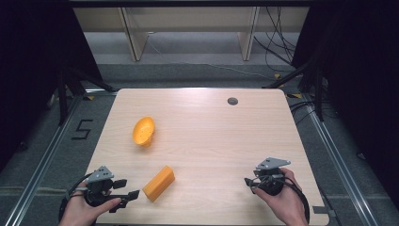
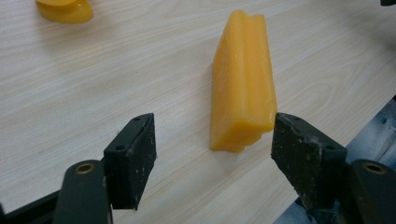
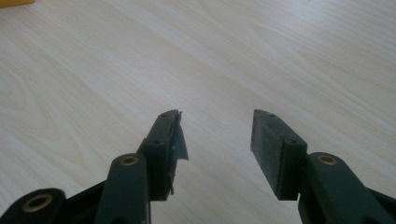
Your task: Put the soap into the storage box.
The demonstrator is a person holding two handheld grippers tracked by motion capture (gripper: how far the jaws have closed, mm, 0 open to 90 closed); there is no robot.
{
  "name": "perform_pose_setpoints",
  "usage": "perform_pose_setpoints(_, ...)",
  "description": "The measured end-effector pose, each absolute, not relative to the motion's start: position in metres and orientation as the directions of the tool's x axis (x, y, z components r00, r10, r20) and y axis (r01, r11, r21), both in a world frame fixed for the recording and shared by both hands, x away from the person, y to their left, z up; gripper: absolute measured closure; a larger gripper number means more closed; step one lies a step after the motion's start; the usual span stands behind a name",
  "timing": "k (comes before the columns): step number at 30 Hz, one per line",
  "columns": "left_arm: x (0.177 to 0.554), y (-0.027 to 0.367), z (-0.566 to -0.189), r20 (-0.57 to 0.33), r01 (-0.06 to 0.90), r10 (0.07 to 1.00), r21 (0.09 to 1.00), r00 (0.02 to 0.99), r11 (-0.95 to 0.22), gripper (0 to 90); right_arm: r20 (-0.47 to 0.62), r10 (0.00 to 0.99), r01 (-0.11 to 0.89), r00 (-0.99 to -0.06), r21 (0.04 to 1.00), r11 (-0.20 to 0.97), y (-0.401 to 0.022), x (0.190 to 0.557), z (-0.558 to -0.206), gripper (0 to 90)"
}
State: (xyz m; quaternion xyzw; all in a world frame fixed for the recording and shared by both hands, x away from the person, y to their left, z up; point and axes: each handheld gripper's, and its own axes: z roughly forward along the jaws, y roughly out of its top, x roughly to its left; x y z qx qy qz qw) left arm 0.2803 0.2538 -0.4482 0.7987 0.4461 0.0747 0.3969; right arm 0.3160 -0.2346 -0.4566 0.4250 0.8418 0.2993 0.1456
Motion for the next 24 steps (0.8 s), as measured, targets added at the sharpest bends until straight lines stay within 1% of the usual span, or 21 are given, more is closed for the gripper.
perform_pose_setpoints(2, 0.281, 0.253, -0.447, -0.222, 0.655, 0.776, 0.693, 0.590, -0.300, 29.8, 0.017, 0.810, 0.635, -0.587, 0.630, 0.447, -0.234, 0.315, -0.456, 52.2)
perform_pose_setpoints(3, 0.285, 0.251, -0.442, -0.204, 0.665, 0.776, 0.668, 0.597, -0.335, 29.0, 0.016, 0.814, 0.634, -0.581, 0.636, 0.440, -0.234, 0.315, -0.455, 51.9)
perform_pose_setpoints(6, 0.288, 0.249, -0.438, -0.206, 0.670, 0.772, 0.656, 0.601, -0.347, 29.0, 0.029, 0.817, 0.644, -0.576, 0.631, 0.432, -0.235, 0.315, -0.453, 52.0)
perform_pose_setpoints(8, 0.293, 0.243, -0.431, -0.205, 0.686, 0.773, 0.630, 0.600, -0.365, 29.0, 0.030, 0.818, 0.648, -0.574, 0.627, 0.432, -0.235, 0.314, -0.454, 52.4)
perform_pose_setpoints(9, 0.293, 0.243, -0.431, -0.205, 0.686, 0.773, 0.630, 0.600, -0.365, 29.0, 0.009, 0.801, 0.615, -0.599, 0.645, 0.453, -0.236, 0.317, -0.456, 52.4)
perform_pose_setpoints(10, 0.295, 0.242, -0.429, -0.202, 0.689, 0.771, 0.619, 0.604, -0.377, 29.0, 0.009, 0.801, 0.615, -0.599, 0.645, 0.453, -0.236, 0.317, -0.456, 52.4)
perform_pose_setpoints(11, 0.297, 0.240, -0.427, -0.196, 0.694, 0.770, 0.603, 0.607, -0.394, 29.0, 0.005, 0.816, 0.630, -0.578, 0.639, 0.441, -0.235, 0.315, -0.455, 52.4)
perform_pose_setpoints(12, 0.301, 0.235, -0.425, -0.206, 0.711, 0.765, 0.570, 0.610, -0.412, 29.0, 0.004, 0.815, 0.629, -0.579, 0.638, 0.444, -0.235, 0.314, -0.454, 52.4)
perform_pose_setpoints(13, 0.301, 0.235, -0.425, -0.206, 0.711, 0.765, 0.570, 0.610, -0.412, 29.0, 0.004, 0.815, 0.629, -0.579, 0.638, 0.444, -0.235, 0.314, -0.454, 52.4)
perform_pose_setpoints(14, 0.306, 0.232, -0.422, -0.202, 0.723, 0.764, 0.532, 0.613, -0.440, 29.0, 0.004, 0.815, 0.633, -0.579, 0.632, 0.446, -0.234, 0.314, -0.453, 52.4)
perform_pose_setpoints(17, 0.311, 0.227, -0.421, -0.204, 0.737, 0.777, 0.522, 0.596, -0.429, 29.5, 0.011, 0.818, 0.641, -0.575, 0.628, 0.442, -0.233, 0.314, -0.453, 52.4)
perform_pose_setpoints(21, 0.322, 0.216, -0.414, -0.199, 0.746, 0.773, 0.486, 0.602, -0.456, 30.9, 0.010, 0.817, 0.641, -0.576, 0.626, 0.444, -0.233, 0.314, -0.453, 52.3)
perform_pose_setpoints(22, 0.327, 0.209, -0.410, -0.210, 0.751, 0.765, 0.465, 0.609, -0.470, 31.2, -0.002, 0.812, 0.631, -0.583, 0.628, 0.455, -0.233, 0.314, -0.454, 52.2)
perform_pose_setpoints(23, 0.327, 0.209, -0.410, -0.210, 0.751, 0.765, 0.465, 0.609, -0.470, 31.5, -0.002, 0.812, 0.631, -0.583, 0.628, 0.455, -0.233, 0.314, -0.454, 52.2)
perform_pose_setpoints(24, 0.331, 0.206, -0.407, -0.207, 0.744, 0.754, 0.451, 0.624, -0.493, 31.7, -0.002, 0.811, 0.632, -0.585, 0.626, 0.457, -0.233, 0.314, -0.455, 52.1)
